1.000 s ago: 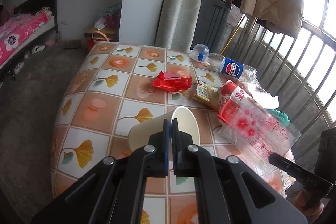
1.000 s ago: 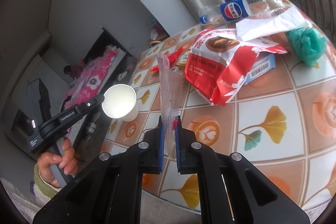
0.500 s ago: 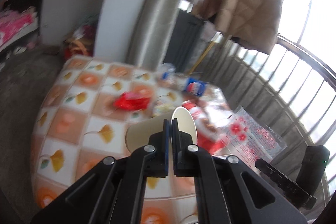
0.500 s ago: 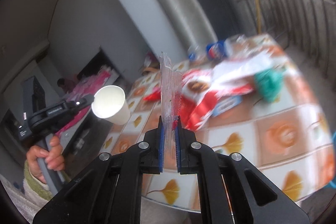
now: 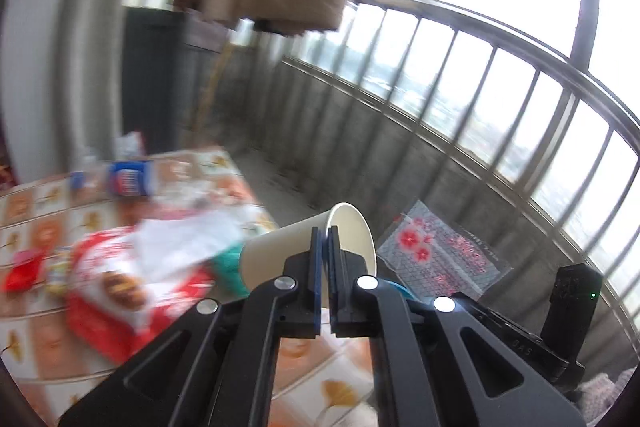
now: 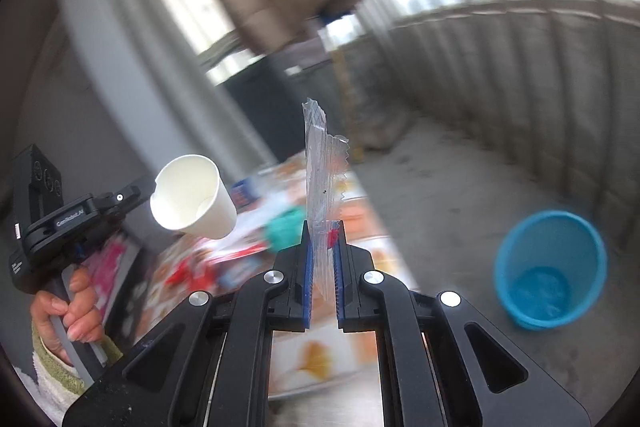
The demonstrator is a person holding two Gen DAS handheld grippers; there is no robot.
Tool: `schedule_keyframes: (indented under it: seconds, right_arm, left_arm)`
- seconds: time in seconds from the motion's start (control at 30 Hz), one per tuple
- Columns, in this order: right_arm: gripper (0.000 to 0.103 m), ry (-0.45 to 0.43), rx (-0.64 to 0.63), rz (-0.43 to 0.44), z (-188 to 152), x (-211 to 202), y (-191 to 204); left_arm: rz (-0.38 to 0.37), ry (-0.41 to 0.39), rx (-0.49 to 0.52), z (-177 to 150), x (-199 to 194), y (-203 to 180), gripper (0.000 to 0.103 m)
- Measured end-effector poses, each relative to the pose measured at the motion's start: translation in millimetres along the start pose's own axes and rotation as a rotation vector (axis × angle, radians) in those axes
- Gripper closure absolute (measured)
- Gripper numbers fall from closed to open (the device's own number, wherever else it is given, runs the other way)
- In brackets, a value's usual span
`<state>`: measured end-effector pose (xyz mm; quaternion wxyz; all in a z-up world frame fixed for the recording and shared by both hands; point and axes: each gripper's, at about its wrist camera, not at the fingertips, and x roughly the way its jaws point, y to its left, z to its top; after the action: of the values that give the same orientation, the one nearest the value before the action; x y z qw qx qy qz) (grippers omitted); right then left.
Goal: Collect trash
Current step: 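Carry cup and bag over the blue wastebasket and open both grippers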
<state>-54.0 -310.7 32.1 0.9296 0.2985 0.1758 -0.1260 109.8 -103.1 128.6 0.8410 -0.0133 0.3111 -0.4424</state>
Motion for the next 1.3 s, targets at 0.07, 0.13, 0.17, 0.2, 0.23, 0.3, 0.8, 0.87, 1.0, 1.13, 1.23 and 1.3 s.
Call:
schedule_keyframes:
  seconds: [0.07,0.13,0.17,0.2,0.23,0.3,0.8,0.87,1.0,1.13,1.23,1.3]
  right_arm:
    - [0.096,-0.007,0.061,-0.060,3.5,-4.8,-30.1]
    - [0.096,-0.001,0.125,-0.123,5.7,-7.2,-61.2]
    - [0.096,0.014,0.160,-0.160,5.7,-4.5,-78.5]
    - [0.096,0.034,0.191,-0.192,4.4,-0.8,-93.8]
    - [0.096,0.049,0.217,-0.219,4.3,1.5,-105.9]
    - [0.096,0.099,0.286,-0.282,-1.3,13.0,-135.6]
    - [0.083,0.302,0.580,-0.476,-27.1,76.8,-285.4]
    - [0.072,0.318,0.594,-0.513,-31.1,75.7,-291.7]
    - [0.063,0.285,0.581,-0.543,-28.4,61.8,-292.8]
    - [0.059,0.256,0.532,-0.568,-24.5,47.0,-284.1]
    - [0.058,0.236,0.511,-0.576,-23.5,36.6,-278.6]
    - [0.057,0.219,0.495,-0.583,-21.1,30.4,-274.0]
  left_arm:
    - [-0.060,0.076,0.018,0.9,42.4,-25.7,0.101]
    - [-0.099,0.150,0.032,-2.5,83.4,-46.8,0.101]
    - [-0.114,0.191,0.039,-5.0,106.3,-58.3,0.101]
    - [-0.126,0.219,0.041,-9.0,121.0,-63.1,0.101]
    - [-0.140,0.260,0.048,-12.0,143.4,-73.3,0.101]
    - [-0.146,0.332,0.062,-19.0,187.2,-92.7,0.101]
    - [-0.095,0.717,0.086,-91.5,392.1,-161.3,0.100]
    - [-0.085,0.740,0.082,-94.1,401.6,-165.8,0.100]
    - [-0.088,0.729,0.080,-91.8,401.5,-165.9,0.083]
    - [-0.090,0.678,0.090,-82.8,388.6,-159.6,0.075]
    - [-0.103,0.643,0.108,-74.0,376.9,-161.2,0.074]
    - [-0.108,0.625,0.108,-68.9,368.7,-161.5,0.071]
